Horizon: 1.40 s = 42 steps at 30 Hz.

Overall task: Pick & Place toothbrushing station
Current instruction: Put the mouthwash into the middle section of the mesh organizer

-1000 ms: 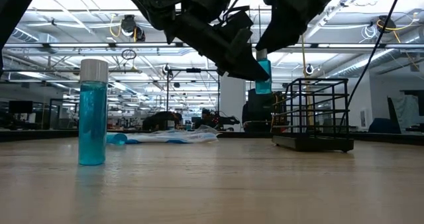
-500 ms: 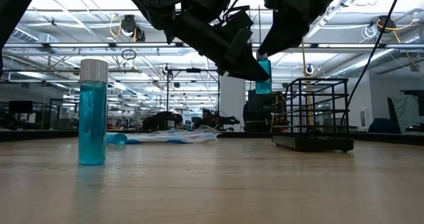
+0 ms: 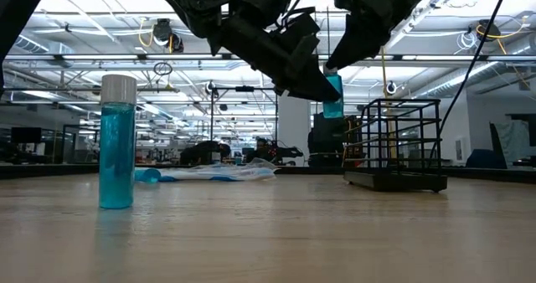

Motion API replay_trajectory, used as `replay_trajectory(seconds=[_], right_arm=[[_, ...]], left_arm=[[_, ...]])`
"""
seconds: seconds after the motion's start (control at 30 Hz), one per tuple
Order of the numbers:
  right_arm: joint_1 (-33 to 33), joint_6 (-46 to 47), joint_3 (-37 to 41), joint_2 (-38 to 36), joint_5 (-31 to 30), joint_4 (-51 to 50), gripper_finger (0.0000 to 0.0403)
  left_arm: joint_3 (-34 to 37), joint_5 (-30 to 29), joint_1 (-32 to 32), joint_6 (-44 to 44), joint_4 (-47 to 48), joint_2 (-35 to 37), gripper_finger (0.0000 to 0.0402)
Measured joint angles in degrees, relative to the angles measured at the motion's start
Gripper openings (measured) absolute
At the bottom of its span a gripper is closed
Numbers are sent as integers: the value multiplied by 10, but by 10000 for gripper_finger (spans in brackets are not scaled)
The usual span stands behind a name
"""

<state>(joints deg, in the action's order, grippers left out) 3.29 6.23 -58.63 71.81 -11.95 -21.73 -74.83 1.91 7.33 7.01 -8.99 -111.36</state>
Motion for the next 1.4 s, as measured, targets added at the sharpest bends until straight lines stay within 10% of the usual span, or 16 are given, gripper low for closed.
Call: replay_trajectory(seconds=[0.3,0.67,1.0,1.4], right_arm=[[0,-16,0,-18,-15,-8,79],[0,-14,-1,-57,-16,-29,79],[-38,42,8,-141,6,-85,79],[-95,140,139,-145,-20,-14,79]], left_arm=[[0,-8,-6,47,-19,2,123],[0,-26,-19,30,-43,22,283],[42,30,7,9,10,134,339],[227,41,71,-78,-288,192,340]])
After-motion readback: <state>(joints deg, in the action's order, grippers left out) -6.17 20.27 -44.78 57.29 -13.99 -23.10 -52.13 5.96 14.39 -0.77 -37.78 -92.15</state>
